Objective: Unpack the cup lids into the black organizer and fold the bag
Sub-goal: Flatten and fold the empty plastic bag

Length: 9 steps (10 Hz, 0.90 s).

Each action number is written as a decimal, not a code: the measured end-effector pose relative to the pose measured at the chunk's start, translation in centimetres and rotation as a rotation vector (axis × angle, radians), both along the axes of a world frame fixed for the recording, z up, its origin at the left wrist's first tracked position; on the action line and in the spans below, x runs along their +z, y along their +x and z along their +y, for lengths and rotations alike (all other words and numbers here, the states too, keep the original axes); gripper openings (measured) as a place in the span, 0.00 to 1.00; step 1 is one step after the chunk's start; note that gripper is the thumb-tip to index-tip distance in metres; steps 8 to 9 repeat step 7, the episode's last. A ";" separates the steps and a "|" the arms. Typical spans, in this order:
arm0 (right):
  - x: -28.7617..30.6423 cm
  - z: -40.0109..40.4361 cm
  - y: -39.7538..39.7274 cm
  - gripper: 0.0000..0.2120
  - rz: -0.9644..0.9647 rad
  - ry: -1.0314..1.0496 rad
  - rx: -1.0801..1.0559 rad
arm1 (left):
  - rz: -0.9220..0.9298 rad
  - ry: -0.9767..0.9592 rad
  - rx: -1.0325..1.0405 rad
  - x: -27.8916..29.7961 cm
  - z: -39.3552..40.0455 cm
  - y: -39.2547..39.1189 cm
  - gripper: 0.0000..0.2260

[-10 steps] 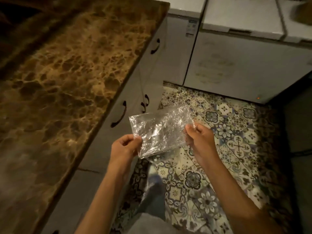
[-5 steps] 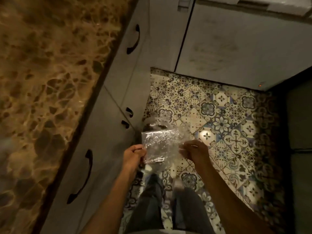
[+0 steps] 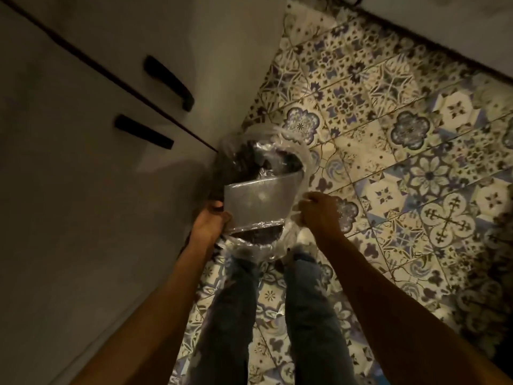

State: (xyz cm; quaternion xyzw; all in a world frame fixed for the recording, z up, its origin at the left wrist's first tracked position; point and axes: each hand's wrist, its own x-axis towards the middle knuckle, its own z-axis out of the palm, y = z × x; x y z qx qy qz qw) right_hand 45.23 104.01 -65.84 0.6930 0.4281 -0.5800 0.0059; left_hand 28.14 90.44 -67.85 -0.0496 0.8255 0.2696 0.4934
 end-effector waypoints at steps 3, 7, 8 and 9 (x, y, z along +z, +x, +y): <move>-9.6 1.6 -1.1 0.07 -0.069 0.096 0.229 | 0.032 -0.124 -0.065 -9.6 -0.3 0.9 0.08; -8.0 1.5 -0.4 0.10 0.005 0.034 0.349 | 0.158 -0.197 -0.219 -5.8 -1.3 2.0 0.11; -8.0 1.5 -0.4 0.10 0.005 0.034 0.349 | 0.158 -0.197 -0.219 -5.8 -1.3 2.0 0.11; -8.0 1.5 -0.4 0.10 0.005 0.034 0.349 | 0.158 -0.197 -0.219 -5.8 -1.3 2.0 0.11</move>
